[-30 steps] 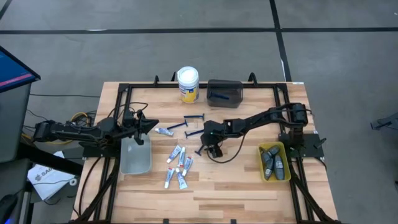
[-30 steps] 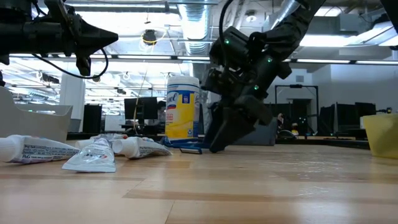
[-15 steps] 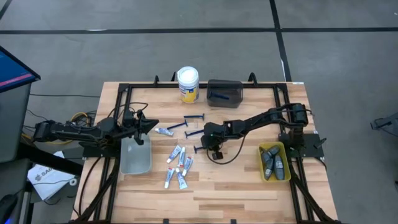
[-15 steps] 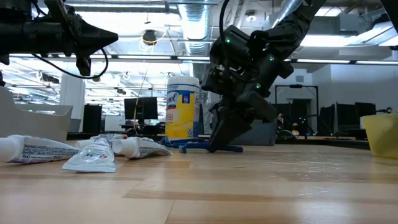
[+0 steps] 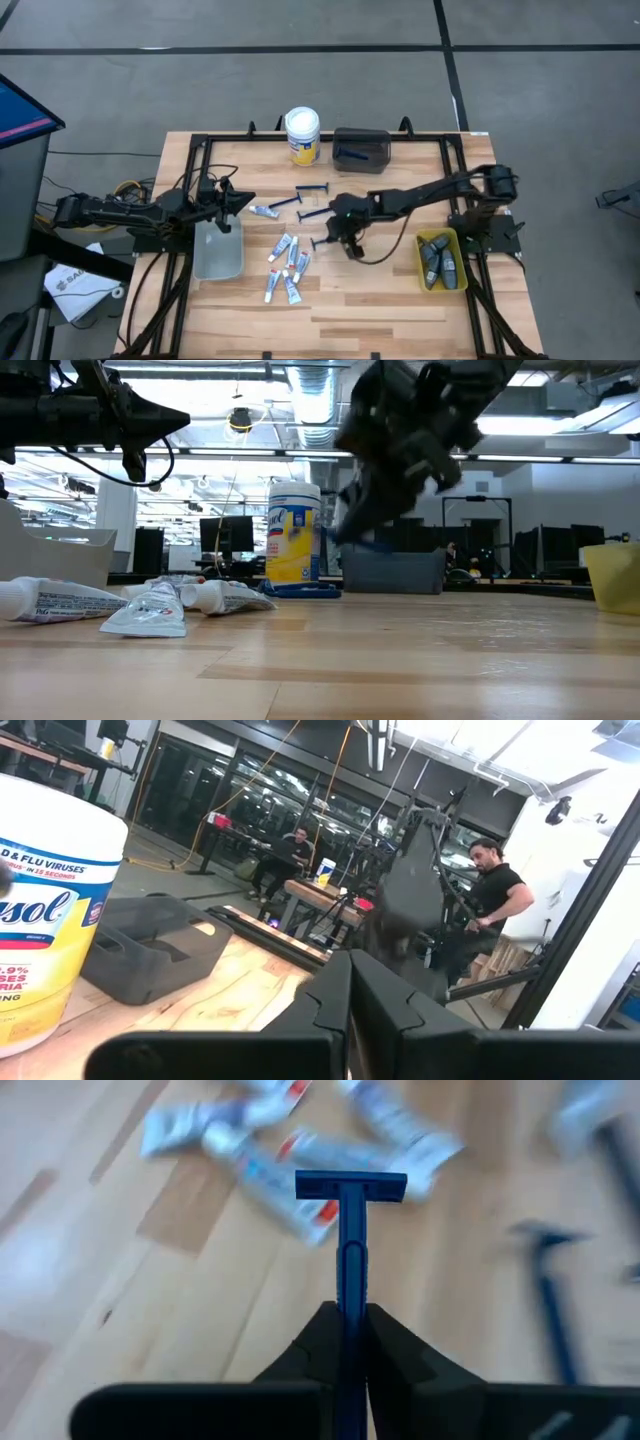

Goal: Pick & Place Travel size toiletries
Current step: Put the blue razor into the black bin

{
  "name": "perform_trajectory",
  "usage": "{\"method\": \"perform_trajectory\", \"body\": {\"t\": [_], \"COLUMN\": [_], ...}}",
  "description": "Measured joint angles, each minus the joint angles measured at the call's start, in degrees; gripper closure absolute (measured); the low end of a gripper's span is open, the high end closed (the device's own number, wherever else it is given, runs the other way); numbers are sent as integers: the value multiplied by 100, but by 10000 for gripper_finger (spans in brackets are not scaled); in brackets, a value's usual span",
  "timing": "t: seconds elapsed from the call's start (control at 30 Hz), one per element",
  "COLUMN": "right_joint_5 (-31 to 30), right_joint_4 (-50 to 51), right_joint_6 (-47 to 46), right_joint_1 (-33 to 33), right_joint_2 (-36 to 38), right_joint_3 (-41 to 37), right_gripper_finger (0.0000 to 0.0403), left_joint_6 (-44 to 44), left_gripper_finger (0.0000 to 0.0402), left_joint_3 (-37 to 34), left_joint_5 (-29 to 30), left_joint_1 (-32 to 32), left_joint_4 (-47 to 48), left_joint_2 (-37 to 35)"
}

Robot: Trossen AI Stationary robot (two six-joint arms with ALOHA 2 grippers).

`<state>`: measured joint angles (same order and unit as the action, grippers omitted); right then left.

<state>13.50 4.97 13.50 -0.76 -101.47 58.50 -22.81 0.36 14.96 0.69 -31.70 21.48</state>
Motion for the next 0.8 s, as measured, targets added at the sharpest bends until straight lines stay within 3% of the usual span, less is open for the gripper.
{"method": "perform_trajectory", "body": {"t": [0.17,0.4,0.5,0.8], "right_joint_5": [-306,-1797,-2287,-2317], "right_joint_4": [-8,-60,23,240], "right_joint_6": [161,26,-245,-308], "right_joint_1": [-428,-1470,-1941,-2963], "right_joint_2": [769,1354,1288,355], "right_joint_3": [-4,4,7,7], "right_gripper_finger": [374,381,375,377], "left_joint_6": [-2,0,0,-1], "left_gripper_finger": [401,401,401,401], "left_joint_3": [0,0,0,0], "left_joint_5": [-2,-1,0,-2], "left_joint_1": [-1,-1,0,0], "left_joint_4": [-15,-28,-39,-61], "left_joint_2": [2,0,0,0]}}
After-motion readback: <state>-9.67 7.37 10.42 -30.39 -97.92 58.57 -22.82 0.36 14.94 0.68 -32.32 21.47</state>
